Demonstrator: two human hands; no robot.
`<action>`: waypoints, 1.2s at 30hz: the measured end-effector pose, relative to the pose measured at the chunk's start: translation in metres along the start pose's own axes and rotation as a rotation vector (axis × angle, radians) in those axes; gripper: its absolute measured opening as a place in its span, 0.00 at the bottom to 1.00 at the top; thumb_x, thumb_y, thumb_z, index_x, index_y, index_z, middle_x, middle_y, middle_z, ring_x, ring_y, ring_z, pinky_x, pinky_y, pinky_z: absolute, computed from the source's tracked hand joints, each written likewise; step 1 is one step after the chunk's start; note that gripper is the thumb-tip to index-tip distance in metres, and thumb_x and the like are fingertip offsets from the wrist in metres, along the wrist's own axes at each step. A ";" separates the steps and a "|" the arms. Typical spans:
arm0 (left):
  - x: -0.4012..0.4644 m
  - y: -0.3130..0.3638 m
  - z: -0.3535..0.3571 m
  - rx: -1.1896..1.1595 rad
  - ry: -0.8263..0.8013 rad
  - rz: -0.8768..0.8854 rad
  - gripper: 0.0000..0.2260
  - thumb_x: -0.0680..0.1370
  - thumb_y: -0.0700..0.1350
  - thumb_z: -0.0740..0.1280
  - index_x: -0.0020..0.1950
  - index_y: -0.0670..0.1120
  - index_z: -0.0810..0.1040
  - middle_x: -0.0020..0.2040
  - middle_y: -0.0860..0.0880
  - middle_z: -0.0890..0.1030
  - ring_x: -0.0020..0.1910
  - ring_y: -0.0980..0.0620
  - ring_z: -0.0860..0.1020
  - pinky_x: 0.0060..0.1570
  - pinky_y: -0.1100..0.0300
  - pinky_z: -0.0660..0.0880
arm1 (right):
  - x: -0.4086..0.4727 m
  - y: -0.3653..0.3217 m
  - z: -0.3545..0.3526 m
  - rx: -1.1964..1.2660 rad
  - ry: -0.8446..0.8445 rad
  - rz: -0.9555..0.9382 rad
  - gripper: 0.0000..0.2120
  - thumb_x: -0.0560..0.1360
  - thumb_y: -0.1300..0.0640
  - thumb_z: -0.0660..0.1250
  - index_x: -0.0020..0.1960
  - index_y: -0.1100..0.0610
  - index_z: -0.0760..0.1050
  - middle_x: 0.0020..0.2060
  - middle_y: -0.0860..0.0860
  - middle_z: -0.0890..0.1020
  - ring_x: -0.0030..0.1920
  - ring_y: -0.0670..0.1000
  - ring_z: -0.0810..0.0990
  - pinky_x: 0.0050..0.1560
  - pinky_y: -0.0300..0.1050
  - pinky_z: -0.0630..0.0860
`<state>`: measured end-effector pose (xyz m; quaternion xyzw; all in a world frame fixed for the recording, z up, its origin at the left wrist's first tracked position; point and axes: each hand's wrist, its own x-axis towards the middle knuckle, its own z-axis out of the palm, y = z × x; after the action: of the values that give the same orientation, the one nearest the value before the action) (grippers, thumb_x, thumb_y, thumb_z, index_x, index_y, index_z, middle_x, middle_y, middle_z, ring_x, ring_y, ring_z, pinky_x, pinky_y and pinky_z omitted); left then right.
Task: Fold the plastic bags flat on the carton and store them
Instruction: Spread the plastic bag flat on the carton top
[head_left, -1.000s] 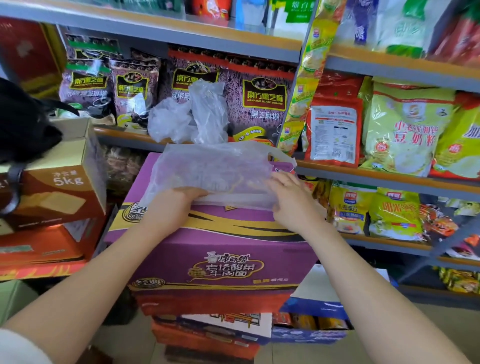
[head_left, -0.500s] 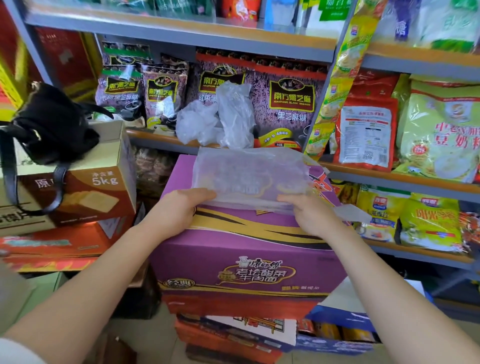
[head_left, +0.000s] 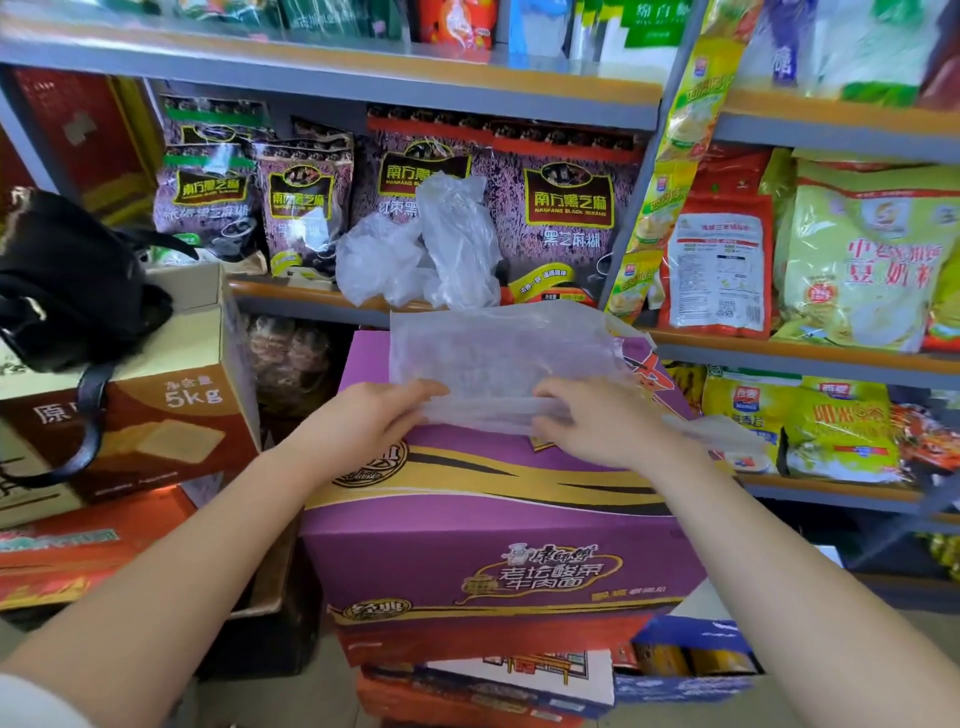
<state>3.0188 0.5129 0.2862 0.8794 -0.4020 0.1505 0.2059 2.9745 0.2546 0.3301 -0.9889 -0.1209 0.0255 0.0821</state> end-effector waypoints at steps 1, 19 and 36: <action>0.002 -0.001 0.000 -0.057 0.058 -0.004 0.13 0.75 0.51 0.57 0.59 0.51 0.70 0.44 0.45 0.84 0.38 0.51 0.80 0.40 0.65 0.72 | -0.002 -0.011 0.000 -0.069 0.048 -0.049 0.17 0.76 0.43 0.60 0.59 0.51 0.71 0.55 0.51 0.79 0.54 0.55 0.77 0.45 0.46 0.68; -0.024 -0.007 -0.010 0.068 0.096 0.023 0.26 0.76 0.64 0.52 0.45 0.46 0.82 0.41 0.51 0.83 0.39 0.51 0.82 0.34 0.60 0.78 | -0.041 0.064 0.021 -0.257 0.102 0.215 0.23 0.75 0.66 0.57 0.66 0.47 0.69 0.63 0.50 0.76 0.57 0.57 0.77 0.45 0.48 0.72; 0.015 0.083 0.040 -0.018 -0.092 -0.157 0.32 0.71 0.60 0.41 0.65 0.51 0.73 0.60 0.48 0.79 0.57 0.45 0.78 0.52 0.52 0.76 | -0.075 0.104 0.011 -0.031 0.173 0.066 0.26 0.71 0.73 0.57 0.64 0.54 0.74 0.62 0.52 0.77 0.61 0.58 0.75 0.55 0.49 0.74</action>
<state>2.9688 0.4345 0.2777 0.9124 -0.3421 0.0897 0.2062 2.9254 0.1385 0.3044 -0.9920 -0.0813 -0.0591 0.0760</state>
